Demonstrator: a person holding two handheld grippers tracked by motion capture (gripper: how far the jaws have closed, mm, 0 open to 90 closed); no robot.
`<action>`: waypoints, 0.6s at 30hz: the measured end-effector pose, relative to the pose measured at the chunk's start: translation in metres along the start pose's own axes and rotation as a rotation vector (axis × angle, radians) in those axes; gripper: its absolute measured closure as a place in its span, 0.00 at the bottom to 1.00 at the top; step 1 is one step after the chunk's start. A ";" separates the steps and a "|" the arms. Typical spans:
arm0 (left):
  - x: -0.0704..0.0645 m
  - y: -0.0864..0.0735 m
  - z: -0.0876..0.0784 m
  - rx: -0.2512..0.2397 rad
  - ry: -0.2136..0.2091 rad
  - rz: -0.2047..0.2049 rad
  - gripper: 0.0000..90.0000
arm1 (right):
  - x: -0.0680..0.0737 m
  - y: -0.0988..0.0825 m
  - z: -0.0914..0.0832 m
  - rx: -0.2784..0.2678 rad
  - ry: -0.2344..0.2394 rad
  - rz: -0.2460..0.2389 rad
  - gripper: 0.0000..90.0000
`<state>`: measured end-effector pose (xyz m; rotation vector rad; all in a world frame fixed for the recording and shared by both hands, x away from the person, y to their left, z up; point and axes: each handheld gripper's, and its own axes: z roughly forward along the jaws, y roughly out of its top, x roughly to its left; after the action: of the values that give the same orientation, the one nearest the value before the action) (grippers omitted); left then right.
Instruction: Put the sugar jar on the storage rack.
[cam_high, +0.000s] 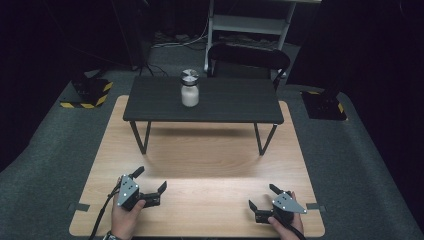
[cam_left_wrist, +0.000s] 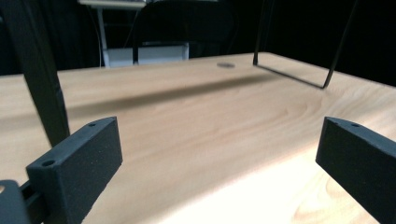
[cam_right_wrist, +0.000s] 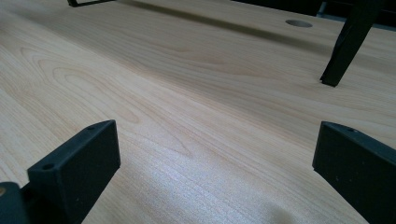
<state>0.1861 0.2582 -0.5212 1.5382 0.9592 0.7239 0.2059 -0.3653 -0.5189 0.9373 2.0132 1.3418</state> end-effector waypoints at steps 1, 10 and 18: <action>0.001 -0.002 -0.001 0.012 -0.004 -0.009 0.01 | 0.000 0.000 0.000 0.000 0.000 0.001 0.01; 0.005 -0.007 -0.006 0.092 -0.016 -0.011 0.01 | 0.001 -0.001 0.000 -0.003 -0.007 0.001 0.01; 0.004 -0.005 -0.005 0.151 -0.020 0.014 0.01 | 0.000 0.000 0.000 -0.001 -0.004 -0.001 0.01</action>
<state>0.1833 0.2642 -0.5255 1.6824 1.0082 0.6573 0.2056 -0.3651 -0.5192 0.9383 2.0094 1.3391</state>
